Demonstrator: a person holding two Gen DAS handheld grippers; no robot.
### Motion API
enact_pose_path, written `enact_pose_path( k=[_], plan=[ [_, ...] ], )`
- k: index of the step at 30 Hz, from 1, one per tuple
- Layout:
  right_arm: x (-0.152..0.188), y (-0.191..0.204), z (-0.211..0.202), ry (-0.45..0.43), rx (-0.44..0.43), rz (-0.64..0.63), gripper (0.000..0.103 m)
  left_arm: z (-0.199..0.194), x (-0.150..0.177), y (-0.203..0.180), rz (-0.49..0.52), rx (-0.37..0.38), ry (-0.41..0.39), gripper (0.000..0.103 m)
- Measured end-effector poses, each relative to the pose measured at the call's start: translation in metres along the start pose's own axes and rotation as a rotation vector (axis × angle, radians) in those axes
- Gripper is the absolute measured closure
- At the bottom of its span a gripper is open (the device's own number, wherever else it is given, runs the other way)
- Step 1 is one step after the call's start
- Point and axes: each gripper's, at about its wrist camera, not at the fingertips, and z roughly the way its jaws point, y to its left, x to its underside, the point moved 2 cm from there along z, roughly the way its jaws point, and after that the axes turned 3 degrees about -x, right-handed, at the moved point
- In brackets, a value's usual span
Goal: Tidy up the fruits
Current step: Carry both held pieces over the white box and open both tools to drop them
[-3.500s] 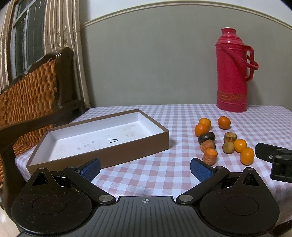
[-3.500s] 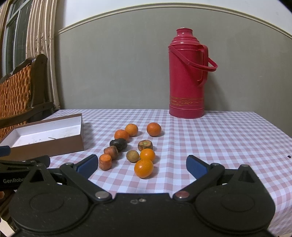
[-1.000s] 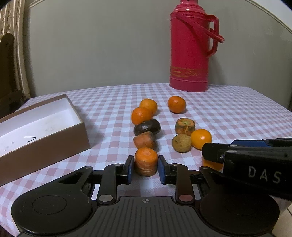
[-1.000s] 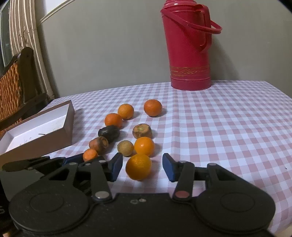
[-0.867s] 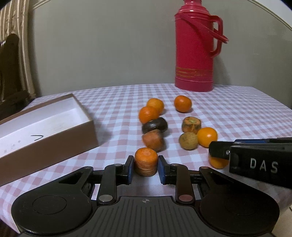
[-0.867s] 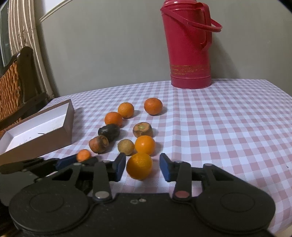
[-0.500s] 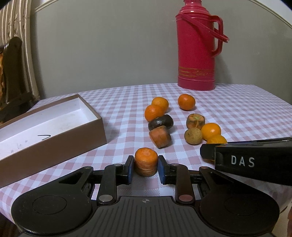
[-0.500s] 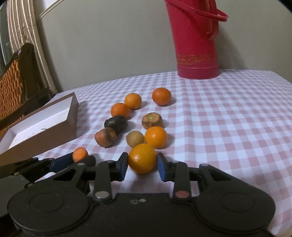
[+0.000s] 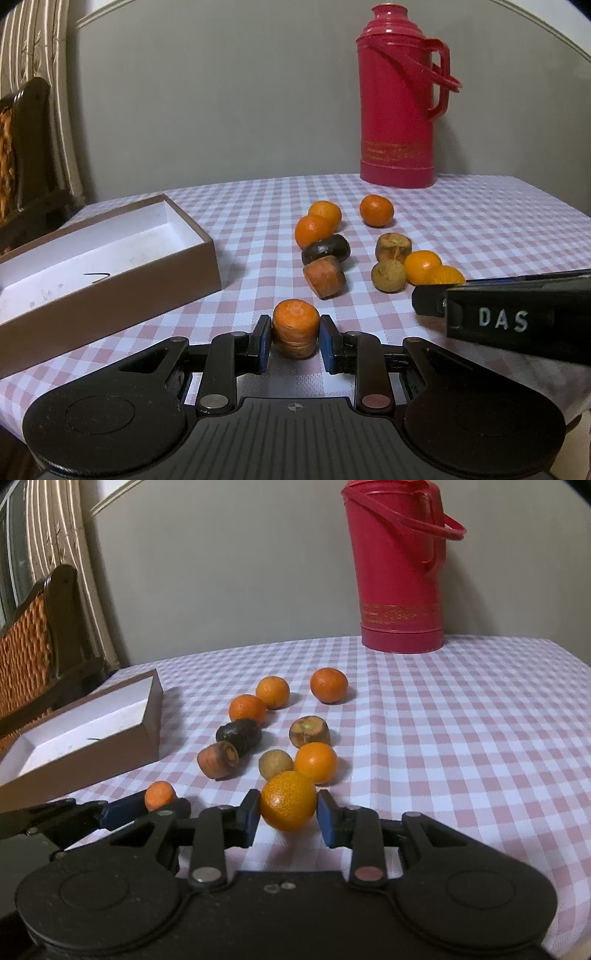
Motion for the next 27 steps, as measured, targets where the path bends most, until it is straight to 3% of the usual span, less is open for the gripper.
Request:
enact_pose_path(
  k=[8,27],
  plan=[
    [-0.001,0.015,-0.014,-0.024,-0.055,-0.035,0.079,-0.018,-0.001,0.027,-0.032,-0.013,0.002,0.075],
    [-0.008,0.079,-0.006,-0.070,-0.209,-0.127,0.079,-0.049,0.006,0.122,-0.162,-0.165,-0.049,0.075]
  ],
)
